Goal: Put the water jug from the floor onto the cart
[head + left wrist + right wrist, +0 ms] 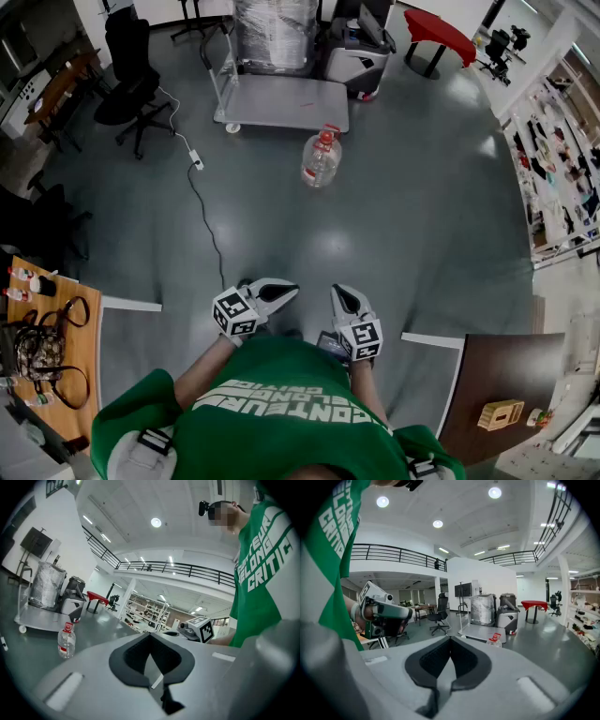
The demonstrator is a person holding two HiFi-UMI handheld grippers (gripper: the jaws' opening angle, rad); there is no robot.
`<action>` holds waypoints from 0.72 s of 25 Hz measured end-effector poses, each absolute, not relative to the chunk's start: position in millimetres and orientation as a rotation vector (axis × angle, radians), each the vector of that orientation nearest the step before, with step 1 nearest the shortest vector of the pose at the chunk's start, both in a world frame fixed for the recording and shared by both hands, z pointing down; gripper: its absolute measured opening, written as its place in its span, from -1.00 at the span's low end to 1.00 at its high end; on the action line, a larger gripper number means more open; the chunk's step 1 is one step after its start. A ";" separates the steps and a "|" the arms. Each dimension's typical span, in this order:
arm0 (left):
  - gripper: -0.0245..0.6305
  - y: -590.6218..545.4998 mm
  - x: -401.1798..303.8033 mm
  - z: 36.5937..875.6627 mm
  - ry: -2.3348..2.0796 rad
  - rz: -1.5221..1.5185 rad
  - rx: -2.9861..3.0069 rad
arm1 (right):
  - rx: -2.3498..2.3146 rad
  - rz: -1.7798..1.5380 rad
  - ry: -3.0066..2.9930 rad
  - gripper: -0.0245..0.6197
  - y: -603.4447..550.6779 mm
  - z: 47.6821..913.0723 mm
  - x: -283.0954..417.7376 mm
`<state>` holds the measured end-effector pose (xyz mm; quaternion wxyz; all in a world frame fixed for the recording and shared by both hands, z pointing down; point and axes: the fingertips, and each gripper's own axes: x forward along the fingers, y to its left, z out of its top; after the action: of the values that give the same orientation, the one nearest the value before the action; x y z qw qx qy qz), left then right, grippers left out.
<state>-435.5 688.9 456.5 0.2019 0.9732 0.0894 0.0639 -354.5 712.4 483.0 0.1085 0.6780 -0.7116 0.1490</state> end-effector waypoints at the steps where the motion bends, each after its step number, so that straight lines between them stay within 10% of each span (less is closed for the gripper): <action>1: -0.88 690.6 -435.6 455.9 0.254 0.179 2.719 | 1.984 0.432 -2.097 -0.95 715.7 490.3 -355.9; 18: -0.88 690.2 -432.2 452.4 0.260 0.173 2.721 | 1.934 0.441 -2.123 -0.95 723.2 512.8 -363.1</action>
<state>-432.2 690.2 452.4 0.2000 0.9734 0.0928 0.0619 -363.1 723.2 512.8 0.1175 0.6610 -0.7256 0.1507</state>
